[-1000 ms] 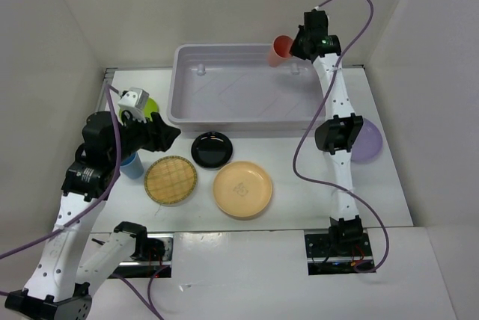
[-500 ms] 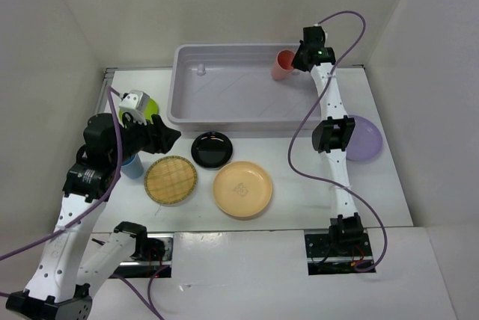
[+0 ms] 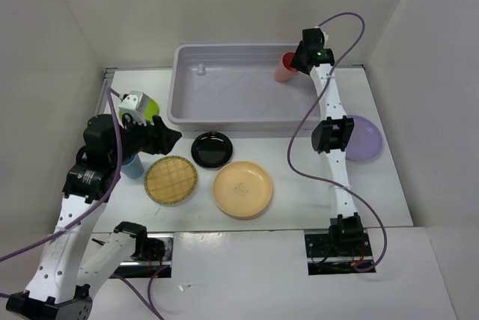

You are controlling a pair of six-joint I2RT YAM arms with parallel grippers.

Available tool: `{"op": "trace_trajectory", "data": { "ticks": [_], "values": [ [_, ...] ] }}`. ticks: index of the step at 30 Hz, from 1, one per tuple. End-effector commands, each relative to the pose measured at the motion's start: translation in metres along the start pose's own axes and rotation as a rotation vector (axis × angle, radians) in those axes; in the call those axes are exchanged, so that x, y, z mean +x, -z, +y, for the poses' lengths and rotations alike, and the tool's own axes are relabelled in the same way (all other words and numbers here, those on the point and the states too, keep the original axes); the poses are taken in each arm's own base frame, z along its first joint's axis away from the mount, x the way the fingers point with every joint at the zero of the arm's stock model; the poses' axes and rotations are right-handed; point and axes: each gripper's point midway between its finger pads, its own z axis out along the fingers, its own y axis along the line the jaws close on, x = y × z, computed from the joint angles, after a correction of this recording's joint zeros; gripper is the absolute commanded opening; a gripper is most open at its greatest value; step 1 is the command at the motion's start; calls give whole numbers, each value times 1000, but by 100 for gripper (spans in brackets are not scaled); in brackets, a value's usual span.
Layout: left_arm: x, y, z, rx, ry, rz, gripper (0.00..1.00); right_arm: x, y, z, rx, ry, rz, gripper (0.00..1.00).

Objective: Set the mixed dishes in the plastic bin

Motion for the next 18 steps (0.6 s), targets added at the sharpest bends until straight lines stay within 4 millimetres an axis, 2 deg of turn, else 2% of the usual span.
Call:
{"op": "trace_trajectory", "data": {
  "ticks": [1, 4, 11, 13, 18],
  "values": [
    [-1, 0, -1, 9, 9, -9, 75, -39, 29, 13, -38, -9, -102, 53],
    [-1, 0, -1, 9, 9, -9, 75, -50, 39, 20, -66, -24, -131, 59],
    [-1, 0, -1, 9, 0, -9, 76, -80, 70, 41, -128, -32, -211, 63],
    [5, -1, 1, 5, 6, 9, 77, -85, 76, 51, -157, -30, -231, 69],
    [3, 1, 0, 7, 3, 1, 77, -92, 80, 64, -221, -39, -254, 73]
  ]
}}
